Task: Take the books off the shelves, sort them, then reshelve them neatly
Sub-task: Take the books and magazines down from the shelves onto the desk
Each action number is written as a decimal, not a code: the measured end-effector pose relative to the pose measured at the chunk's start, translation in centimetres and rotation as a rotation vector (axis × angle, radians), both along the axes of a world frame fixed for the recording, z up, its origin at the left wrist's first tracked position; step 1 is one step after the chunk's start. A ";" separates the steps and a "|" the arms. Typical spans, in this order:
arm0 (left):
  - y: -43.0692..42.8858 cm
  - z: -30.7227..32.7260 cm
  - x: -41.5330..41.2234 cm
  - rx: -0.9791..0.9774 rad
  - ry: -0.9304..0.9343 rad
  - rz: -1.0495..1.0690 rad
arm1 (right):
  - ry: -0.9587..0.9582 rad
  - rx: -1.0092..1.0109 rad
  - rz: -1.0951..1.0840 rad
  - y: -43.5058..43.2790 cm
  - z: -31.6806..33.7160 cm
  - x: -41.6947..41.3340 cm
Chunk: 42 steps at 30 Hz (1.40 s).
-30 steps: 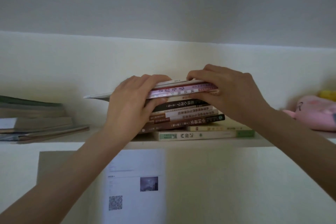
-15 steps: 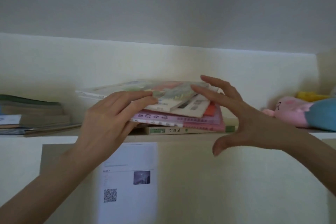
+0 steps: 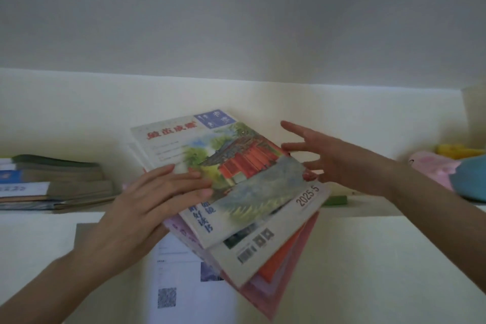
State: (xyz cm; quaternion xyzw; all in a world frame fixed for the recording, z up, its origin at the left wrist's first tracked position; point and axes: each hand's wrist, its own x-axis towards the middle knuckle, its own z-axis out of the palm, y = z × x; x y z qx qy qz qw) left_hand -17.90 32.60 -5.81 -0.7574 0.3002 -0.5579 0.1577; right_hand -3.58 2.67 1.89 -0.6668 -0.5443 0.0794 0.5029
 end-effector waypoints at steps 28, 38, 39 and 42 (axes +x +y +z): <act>-2.0 -10.4 -3.4 -0.843 0.290 -0.247 | 0.285 0.256 0.045 5.9 -16.3 -3.7; -2.6 -19.6 -4.8 -0.827 0.328 -0.150 | 0.149 0.106 -0.099 5.2 -26.4 -5.0; -3.0 -20.4 -4.9 -0.822 0.333 -0.155 | 0.157 0.096 -0.121 5.1 -27.5 -5.1; -3.5 -23.5 -4.8 -0.847 0.397 -0.143 | 0.210 0.069 -0.155 4.6 -30.9 -5.2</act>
